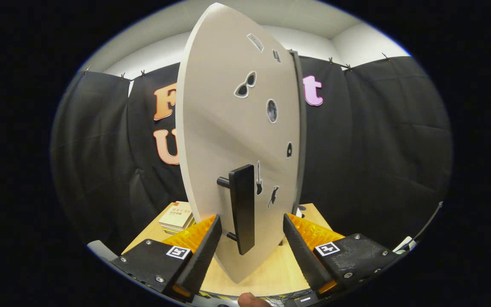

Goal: Open the shoe cabinet door, grab the shoes and put them into the shoe cabinet, then close the shoe cabinet door.

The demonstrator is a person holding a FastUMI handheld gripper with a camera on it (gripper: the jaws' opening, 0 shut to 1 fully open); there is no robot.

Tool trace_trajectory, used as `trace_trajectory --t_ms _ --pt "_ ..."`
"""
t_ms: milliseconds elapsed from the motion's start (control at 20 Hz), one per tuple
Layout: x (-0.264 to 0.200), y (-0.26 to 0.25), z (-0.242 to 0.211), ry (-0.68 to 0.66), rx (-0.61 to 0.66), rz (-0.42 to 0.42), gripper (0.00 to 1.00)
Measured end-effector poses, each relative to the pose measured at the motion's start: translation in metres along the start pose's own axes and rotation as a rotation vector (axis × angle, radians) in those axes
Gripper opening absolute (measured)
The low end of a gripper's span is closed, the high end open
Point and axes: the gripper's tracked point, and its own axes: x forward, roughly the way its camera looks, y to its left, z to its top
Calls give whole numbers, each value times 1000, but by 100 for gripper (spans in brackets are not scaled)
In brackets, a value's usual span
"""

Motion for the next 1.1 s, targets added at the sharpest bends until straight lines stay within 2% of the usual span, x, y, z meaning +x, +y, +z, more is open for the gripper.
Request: trace_trajectory --t_ms 150,500,800,1100 --pt "22 30 5 -5 -17 66 91" --pt "59 64 9 -5 -65 165 92" --pt "83 76 14 -3 -48 221 91" --pt "107 89 20 -5 -62 237 91"
